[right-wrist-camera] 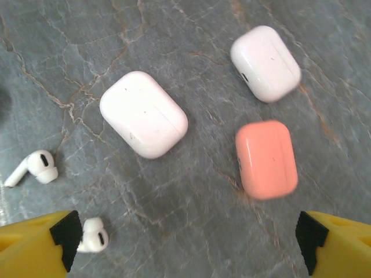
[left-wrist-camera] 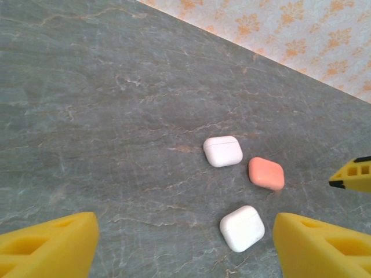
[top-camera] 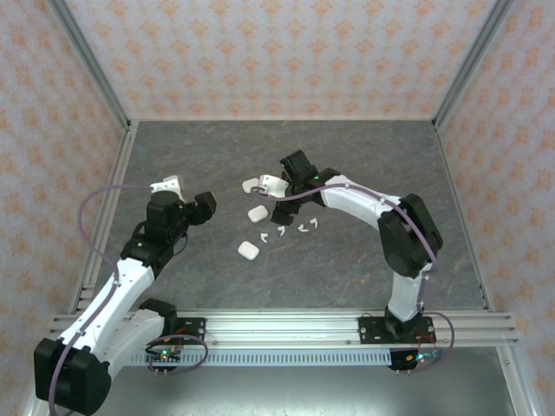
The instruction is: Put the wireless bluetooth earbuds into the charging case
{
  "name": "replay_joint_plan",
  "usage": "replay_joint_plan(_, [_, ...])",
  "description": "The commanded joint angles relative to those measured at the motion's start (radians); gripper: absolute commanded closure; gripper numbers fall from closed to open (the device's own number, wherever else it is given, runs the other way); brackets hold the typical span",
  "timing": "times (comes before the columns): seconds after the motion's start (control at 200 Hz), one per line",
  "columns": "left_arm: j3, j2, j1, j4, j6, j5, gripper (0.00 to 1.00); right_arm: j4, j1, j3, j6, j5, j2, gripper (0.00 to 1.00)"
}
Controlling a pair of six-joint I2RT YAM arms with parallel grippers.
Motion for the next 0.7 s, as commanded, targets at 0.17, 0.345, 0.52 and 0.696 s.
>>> replay_joint_plan(0.17, [-0.064, -0.082, 0.009, -0.058, -0.019, -0.069, 0.17, -0.144, 0.040, 0.185, -0.155, 0.009, 0.187, 0.12])
replay_joint_plan(0.345, [-0.075, -0.083, 0.009, -0.068, -0.012, -0.093, 0.15, -0.182, 0.051, 0.242, -0.167, -0.002, 0.253, 0.16])
replay_joint_plan(0.52, [-0.077, -0.080, 0.009, -0.060, -0.011, -0.098, 0.14, -0.198, 0.059, 0.281, -0.168, -0.006, 0.296, 0.20])
replay_joint_plan(0.696, [-0.076, -0.076, 0.009, -0.057, -0.008, -0.101, 0.14, -0.223, 0.061, 0.330, -0.156, -0.015, 0.338, 0.25])
